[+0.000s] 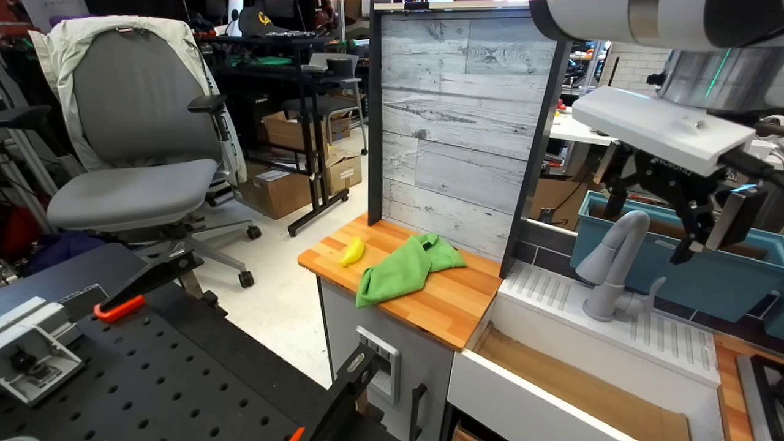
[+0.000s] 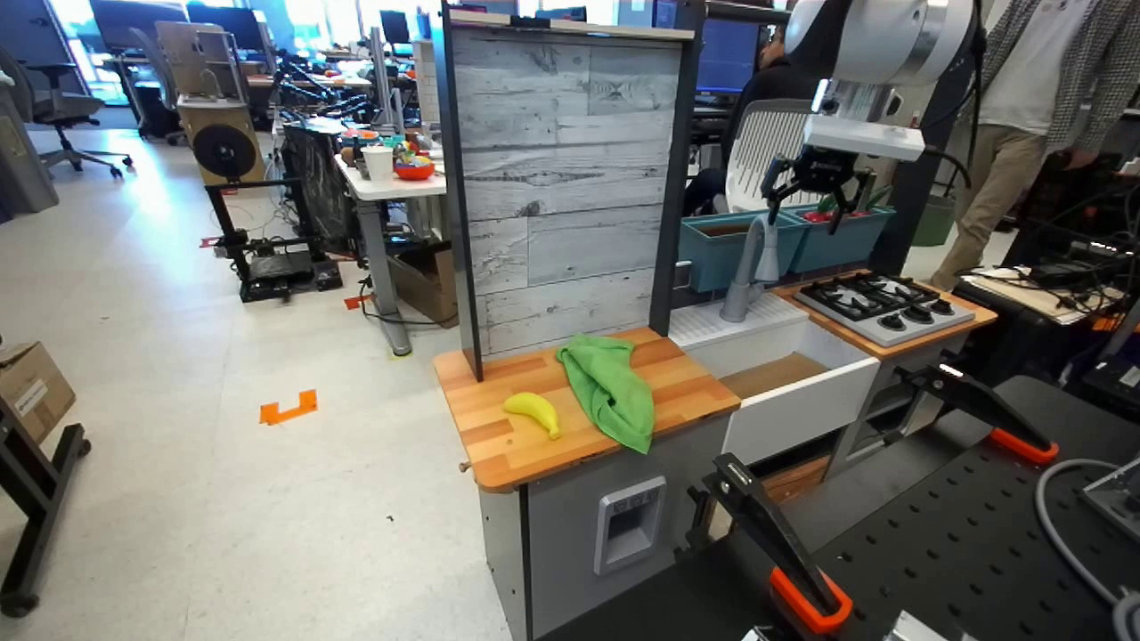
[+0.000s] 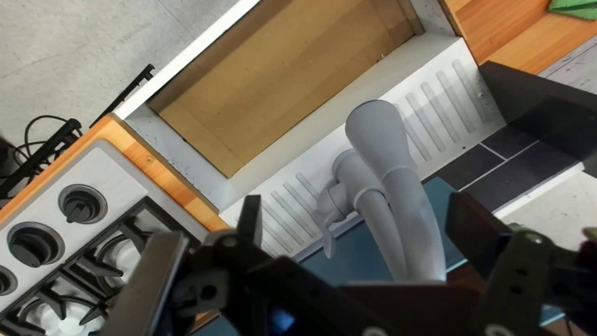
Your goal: Move the tap to the left
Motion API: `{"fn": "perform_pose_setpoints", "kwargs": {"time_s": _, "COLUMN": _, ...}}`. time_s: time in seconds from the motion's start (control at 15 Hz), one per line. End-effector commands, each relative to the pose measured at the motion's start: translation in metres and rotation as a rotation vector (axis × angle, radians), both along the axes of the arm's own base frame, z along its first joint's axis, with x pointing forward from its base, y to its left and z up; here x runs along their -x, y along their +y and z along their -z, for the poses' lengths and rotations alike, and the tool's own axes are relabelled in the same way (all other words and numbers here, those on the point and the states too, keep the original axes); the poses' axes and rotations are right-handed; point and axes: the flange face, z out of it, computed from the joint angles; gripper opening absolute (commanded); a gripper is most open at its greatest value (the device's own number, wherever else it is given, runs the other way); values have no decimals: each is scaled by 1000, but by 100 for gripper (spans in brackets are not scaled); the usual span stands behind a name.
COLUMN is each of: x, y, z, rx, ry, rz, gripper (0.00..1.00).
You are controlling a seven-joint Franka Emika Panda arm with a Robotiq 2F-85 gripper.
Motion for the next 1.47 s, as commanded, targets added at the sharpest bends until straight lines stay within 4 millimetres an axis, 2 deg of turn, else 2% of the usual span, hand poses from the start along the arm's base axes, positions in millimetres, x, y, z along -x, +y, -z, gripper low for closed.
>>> {"fn": "perform_pose_setpoints", "kwargs": {"time_s": 0.0, "x": -24, "y": 14, "z": 18, "rx": 18, "ry": -40, "rz": 10, "gripper": 100}}
{"fn": "perform_pose_setpoints", "kwargs": {"time_s": 0.07, "x": -27, "y": 22, "z": 22, "rx": 21, "ry": -42, "rz": 4, "gripper": 100}}
{"fn": "perform_pose_setpoints", "kwargs": {"time_s": 0.13, "x": -31, "y": 28, "z": 26, "rx": 27, "ry": -49, "rz": 1, "gripper": 75}}
{"fn": "perform_pose_setpoints", "kwargs": {"time_s": 0.2, "x": -34, "y": 35, "z": 30, "rx": 29, "ry": -55, "rz": -1, "gripper": 74}}
{"fn": "perform_pose_setpoints", "kwargs": {"time_s": 0.47, "x": -41, "y": 62, "z": 37, "rx": 32, "ry": -71, "rz": 4, "gripper": 42}}
{"fn": "perform_pose_setpoints", "kwargs": {"time_s": 0.87, "x": -39, "y": 62, "z": 35, "rx": 42, "ry": -58, "rz": 40, "gripper": 4}}
{"fn": "perform_pose_setpoints", "kwargs": {"time_s": 0.93, "x": -40, "y": 64, "z": 35, "rx": 33, "ry": -53, "rz": 55, "gripper": 7}}
{"fn": "perform_pose_setpoints", "kwargs": {"time_s": 1.4, "x": -46, "y": 85, "z": 28, "rx": -53, "ry": -27, "rz": 209, "gripper": 7}}
